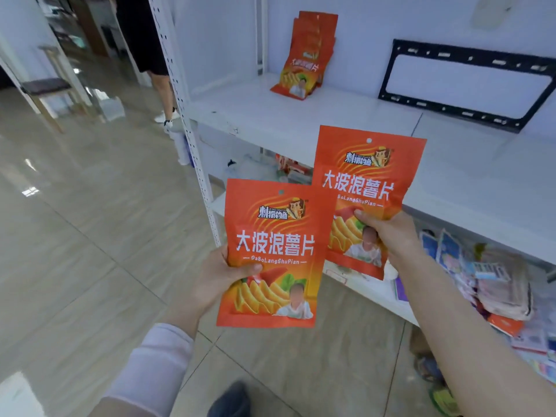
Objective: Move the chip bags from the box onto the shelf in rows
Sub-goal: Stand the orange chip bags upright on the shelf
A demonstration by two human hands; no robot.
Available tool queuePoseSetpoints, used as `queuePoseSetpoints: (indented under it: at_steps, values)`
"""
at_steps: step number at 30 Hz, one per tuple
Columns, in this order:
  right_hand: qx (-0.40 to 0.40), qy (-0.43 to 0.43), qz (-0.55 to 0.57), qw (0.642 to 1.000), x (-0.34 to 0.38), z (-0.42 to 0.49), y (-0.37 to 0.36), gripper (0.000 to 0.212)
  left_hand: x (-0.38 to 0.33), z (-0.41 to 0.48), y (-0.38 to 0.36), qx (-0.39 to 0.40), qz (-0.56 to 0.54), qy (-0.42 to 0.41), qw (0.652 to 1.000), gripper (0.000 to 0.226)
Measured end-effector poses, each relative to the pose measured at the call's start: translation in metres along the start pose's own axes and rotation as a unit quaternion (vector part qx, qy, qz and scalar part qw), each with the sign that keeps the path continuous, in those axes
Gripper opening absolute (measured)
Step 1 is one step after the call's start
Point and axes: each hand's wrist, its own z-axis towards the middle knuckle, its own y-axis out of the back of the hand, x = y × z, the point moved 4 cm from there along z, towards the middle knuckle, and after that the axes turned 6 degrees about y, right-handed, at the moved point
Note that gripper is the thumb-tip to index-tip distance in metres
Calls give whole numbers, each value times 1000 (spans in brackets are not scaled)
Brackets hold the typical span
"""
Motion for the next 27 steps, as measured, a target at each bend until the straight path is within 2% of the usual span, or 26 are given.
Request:
queuePoseSetpoints:
  at_steps: [2, 4, 8, 10, 17, 20, 27]
  values:
    - [-3, 11, -2, 1000, 17, 28, -26, 23, -21, 36, 22, 10, 4, -15, 1000, 48]
    - [-12, 15, -3, 1000, 32, 56, -50, 17, -40, 69, 44, 21, 16, -18, 999, 41]
    - [-32, 13, 1, 999, 53, 112, -92, 19, -72, 129, 86, 38, 18, -21, 999, 64]
    - [-38, 16, 10, 999, 58, 134, -112, 20, -79, 158, 102, 39, 15, -24, 999, 58]
    - [-27, 16, 66, 997, 63, 232, -167, 15, -116, 262, 127, 45, 1, -28, 999, 66]
    - [-25, 23, 93, 995, 66, 292, -183, 14, -144, 312, 127, 48, -1, -46, 998, 78]
    - [3, -6, 130, 991, 56, 430, -224, 22, -204, 422, 129, 31, 14, -53, 998, 90]
